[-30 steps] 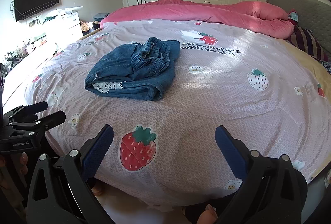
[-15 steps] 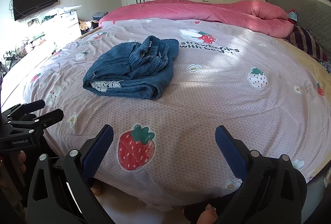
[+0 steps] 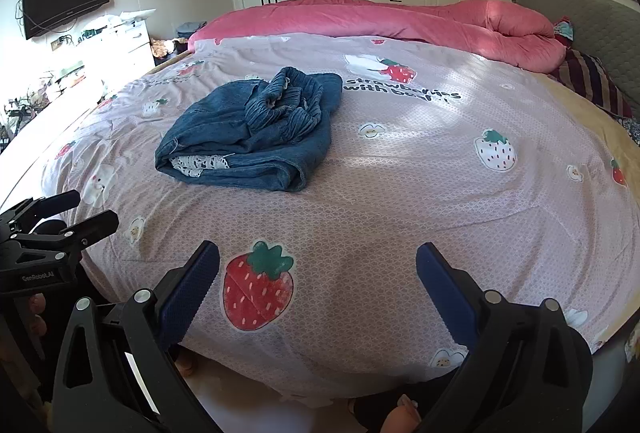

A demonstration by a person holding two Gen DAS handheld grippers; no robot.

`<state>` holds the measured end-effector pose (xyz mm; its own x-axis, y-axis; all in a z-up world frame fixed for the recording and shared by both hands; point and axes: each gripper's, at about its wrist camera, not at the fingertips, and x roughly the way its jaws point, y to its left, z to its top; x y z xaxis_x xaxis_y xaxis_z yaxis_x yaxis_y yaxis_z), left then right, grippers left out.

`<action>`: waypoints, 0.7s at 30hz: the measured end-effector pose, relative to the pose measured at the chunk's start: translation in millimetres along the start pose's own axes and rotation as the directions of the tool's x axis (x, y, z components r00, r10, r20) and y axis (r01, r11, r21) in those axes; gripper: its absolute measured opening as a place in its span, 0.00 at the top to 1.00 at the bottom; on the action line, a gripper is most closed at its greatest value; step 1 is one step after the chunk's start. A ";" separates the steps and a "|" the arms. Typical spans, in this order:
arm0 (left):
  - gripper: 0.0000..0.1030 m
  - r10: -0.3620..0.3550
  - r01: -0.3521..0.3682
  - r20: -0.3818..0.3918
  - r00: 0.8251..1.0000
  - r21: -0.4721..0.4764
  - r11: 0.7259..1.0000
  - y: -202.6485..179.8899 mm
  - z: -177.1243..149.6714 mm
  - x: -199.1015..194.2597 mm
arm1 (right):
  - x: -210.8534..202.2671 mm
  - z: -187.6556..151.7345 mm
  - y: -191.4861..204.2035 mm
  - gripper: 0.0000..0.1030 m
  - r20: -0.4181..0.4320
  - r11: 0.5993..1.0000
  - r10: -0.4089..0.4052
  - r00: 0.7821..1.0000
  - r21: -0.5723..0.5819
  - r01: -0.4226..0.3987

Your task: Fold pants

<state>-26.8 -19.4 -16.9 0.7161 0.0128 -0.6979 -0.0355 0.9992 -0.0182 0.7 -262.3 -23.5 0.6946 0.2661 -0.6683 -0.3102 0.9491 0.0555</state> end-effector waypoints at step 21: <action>0.09 0.176 -0.180 -0.063 0.982 -0.065 0.981 114.1 93.9 66.6 | 36.0 62.7 -153.5 0.04 0.008 0.942 -0.297 0.955 0.165 0.291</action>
<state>82.3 99.1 1.8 0.6533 0.1865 -0.7337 -0.2092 0.9759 0.0618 114.0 -387.9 -9.5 0.7604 -0.0261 -0.6489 0.0174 0.9997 -0.0198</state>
